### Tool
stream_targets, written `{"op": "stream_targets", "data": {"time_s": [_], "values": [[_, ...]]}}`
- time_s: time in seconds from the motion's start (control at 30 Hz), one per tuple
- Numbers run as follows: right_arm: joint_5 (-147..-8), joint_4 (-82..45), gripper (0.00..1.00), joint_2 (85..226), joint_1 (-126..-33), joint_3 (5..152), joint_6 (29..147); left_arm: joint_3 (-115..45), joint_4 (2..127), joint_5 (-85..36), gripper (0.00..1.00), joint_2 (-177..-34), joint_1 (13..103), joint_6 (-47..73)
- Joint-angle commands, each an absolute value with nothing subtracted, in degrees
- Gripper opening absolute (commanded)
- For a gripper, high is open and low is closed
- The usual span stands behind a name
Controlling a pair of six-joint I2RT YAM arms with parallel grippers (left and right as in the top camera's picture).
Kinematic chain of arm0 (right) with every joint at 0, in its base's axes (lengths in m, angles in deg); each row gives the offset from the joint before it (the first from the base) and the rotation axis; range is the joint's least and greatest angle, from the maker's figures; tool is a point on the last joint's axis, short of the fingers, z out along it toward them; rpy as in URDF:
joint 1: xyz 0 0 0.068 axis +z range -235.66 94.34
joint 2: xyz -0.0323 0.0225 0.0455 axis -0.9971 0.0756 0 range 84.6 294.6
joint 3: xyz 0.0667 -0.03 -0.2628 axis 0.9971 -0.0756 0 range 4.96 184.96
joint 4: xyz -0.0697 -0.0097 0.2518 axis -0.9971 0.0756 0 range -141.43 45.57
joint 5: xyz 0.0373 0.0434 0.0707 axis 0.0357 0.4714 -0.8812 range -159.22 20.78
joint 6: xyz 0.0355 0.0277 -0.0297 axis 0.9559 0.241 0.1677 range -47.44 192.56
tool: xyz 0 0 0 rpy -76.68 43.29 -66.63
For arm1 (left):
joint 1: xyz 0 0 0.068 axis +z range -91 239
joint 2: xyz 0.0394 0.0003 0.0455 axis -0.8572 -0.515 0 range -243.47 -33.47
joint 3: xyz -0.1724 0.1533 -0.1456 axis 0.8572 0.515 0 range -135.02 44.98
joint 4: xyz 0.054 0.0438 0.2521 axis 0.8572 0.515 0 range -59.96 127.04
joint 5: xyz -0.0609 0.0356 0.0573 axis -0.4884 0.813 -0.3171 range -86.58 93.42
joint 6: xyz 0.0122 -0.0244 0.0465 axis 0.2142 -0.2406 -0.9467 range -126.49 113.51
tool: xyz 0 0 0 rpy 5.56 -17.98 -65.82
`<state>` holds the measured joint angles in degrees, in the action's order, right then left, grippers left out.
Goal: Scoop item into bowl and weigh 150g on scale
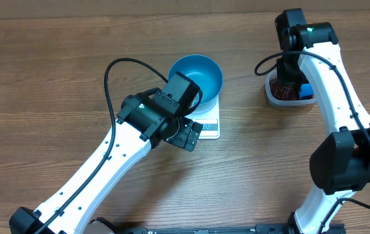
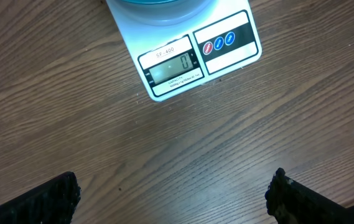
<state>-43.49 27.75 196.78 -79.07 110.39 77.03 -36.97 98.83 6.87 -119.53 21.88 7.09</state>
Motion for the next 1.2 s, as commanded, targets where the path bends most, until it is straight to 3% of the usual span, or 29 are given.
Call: {"op": "stream_targets", "data": {"time_s": [0.0,1.0,1.17], "values": [[-43.49,27.77,0.04,196.87,-79.10,111.00,76.90,-38.11,98.79,7.24,1.00,-119.27,21.90,7.46],[-56.45,31.77,0.04,199.69,-78.99,111.17,74.91,-38.11,98.79,7.24,1.00,-119.27,21.90,7.46],[-65.50,30.50,0.04,199.69,-79.91,111.17,70.98,-38.11,98.79,7.24,1.00,-119.27,21.90,7.46]]}}
